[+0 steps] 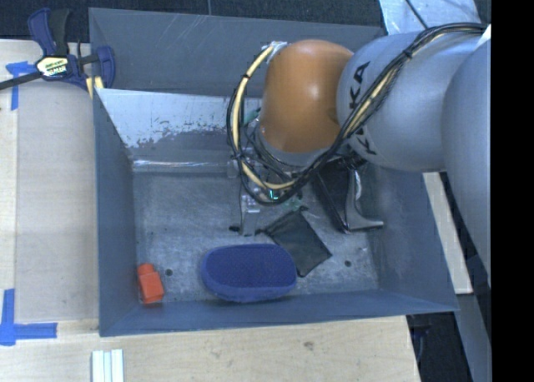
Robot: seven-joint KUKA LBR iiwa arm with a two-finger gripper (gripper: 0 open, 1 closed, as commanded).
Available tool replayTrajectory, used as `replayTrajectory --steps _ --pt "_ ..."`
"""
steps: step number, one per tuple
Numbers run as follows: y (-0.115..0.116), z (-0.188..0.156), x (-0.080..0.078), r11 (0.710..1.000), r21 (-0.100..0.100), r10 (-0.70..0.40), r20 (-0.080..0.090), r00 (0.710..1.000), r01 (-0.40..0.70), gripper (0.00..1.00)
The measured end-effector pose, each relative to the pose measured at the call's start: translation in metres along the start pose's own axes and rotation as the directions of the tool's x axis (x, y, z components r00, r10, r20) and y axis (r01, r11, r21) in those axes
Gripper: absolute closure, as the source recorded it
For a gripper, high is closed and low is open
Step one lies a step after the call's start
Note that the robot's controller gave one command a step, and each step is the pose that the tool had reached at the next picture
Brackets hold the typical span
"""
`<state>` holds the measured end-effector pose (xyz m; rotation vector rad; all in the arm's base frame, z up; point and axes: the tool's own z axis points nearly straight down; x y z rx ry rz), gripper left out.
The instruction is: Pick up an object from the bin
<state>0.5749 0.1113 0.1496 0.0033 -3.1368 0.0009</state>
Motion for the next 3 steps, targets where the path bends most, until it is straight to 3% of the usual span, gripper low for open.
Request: replayTrajectory --steps 1,2,3 --pt "0.021 0.082 0.024 1.0 -0.001 0.006 0.003 1.0 -0.006 0.0" --pt "0.024 -0.08 0.055 0.953 0.002 -0.303 0.015 0.953 0.303 0.0" --pt "0.097 -0.031 0.095 0.968 -0.003 -0.25 0.002 0.968 0.25 0.0"
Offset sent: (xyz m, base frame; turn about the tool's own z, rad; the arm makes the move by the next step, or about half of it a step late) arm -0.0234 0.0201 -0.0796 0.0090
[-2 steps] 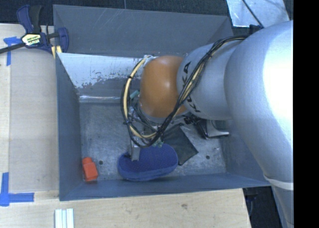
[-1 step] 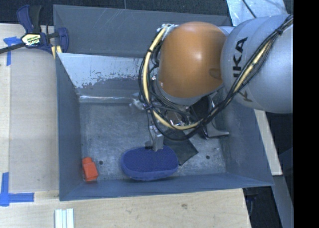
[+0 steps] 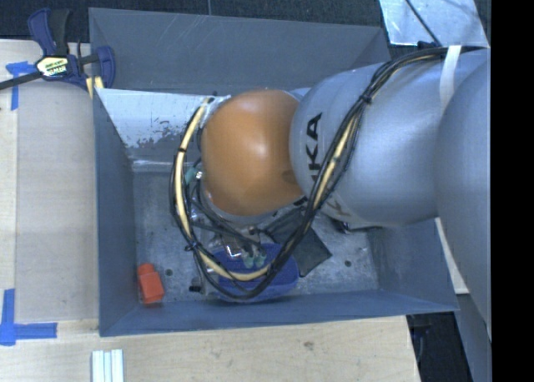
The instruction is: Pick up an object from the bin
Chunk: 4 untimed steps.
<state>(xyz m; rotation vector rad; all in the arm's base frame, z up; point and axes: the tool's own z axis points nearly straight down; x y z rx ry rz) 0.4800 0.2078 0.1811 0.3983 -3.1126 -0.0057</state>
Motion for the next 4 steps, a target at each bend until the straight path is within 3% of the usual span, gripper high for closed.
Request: replayTrajectory --steps 1,2,3,4 --pt "-0.11 0.077 0.016 0.997 0.008 -0.082 -0.002 0.997 0.082 0.0" --pt "-0.118 0.112 0.017 0.993 0.002 -0.116 -0.001 0.993 0.116 0.0" --pt "-0.118 0.108 0.016 0.993 0.004 -0.115 0.005 0.993 0.115 1.0" --pt "-0.143 -0.001 -0.004 0.991 0.008 -0.135 0.013 0.991 0.135 1.0"
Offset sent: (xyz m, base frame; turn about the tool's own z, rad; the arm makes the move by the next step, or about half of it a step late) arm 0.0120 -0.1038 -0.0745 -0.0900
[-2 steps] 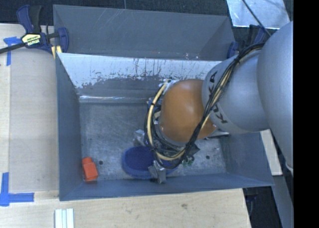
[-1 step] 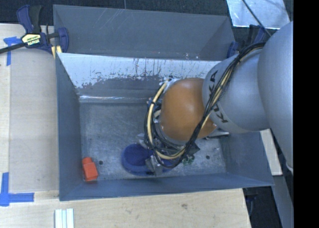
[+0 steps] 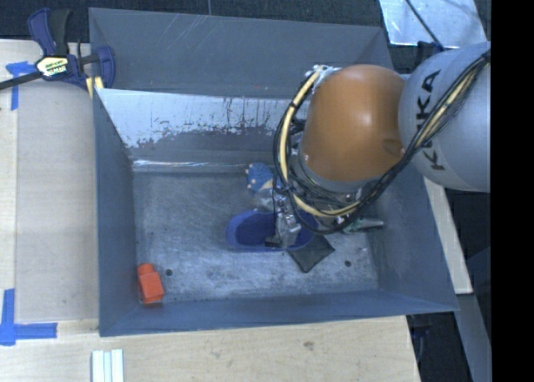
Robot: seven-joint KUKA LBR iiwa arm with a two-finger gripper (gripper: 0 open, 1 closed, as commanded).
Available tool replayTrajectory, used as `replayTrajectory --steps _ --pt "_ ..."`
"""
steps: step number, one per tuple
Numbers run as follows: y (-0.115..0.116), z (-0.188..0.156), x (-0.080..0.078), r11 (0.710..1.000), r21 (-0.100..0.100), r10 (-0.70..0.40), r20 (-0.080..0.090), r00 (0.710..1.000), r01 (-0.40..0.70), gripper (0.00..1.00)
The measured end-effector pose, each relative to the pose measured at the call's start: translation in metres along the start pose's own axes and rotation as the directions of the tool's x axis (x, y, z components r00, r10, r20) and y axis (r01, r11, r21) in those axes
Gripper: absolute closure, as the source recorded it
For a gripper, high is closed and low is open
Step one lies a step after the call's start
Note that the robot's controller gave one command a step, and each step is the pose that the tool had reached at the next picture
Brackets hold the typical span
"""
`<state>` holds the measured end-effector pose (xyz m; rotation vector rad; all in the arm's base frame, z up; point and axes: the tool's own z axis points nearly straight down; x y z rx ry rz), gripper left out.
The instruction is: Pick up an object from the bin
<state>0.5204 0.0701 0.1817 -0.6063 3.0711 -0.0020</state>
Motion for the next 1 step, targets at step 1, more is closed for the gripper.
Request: replayTrajectory --steps 1 --pt "-0.0145 -0.0507 0.0108 0.997 -0.001 -0.079 -0.002 0.997 0.079 1.0"
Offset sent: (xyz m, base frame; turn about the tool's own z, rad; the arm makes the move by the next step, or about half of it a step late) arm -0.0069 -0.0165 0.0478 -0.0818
